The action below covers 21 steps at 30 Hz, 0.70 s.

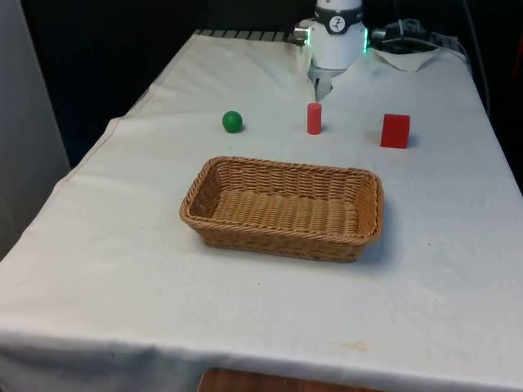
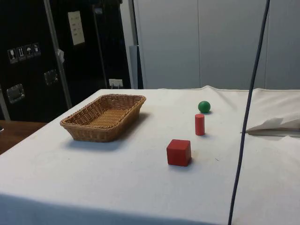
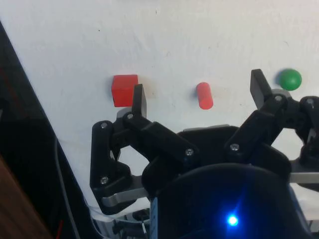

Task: Pick up the object to the left of the cylinder and place it into the basket.

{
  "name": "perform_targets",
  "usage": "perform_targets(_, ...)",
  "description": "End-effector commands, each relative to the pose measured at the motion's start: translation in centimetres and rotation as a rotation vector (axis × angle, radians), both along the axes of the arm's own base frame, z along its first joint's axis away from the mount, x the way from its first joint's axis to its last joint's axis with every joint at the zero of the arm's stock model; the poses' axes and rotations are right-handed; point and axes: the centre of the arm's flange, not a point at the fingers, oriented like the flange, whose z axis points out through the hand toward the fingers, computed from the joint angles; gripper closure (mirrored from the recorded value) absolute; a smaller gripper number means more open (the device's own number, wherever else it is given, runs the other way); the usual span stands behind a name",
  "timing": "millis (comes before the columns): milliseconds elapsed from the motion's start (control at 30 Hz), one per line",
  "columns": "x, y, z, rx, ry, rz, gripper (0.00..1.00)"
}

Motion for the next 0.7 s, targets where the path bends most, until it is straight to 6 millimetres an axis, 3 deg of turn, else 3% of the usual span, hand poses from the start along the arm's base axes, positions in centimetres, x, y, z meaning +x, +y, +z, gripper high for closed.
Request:
perform_targets(0, 0.0, 0.0, -0.1, 0.0, 0.003, 0.001, 0.0)
perform_targets(233, -1.4, 1.0, -1.1, 0.003, -0.004, 0.006, 0.0)
perform_targets(300, -0.9, 1.1, -1.4, 0.011, 0.013, 0.011, 0.0)
perform_targets(567, -2.9, 2.1, -2.7, 0.011, -0.005, 0.017, 0.0)
perform_targets(600, -2.2, 2.0, -2.8, 0.02, 0.009, 0.021, 0.0)
perform_targets(667, -3.3, 2.2, -3.0, 0.011, -0.007, 0.019, 0.0)
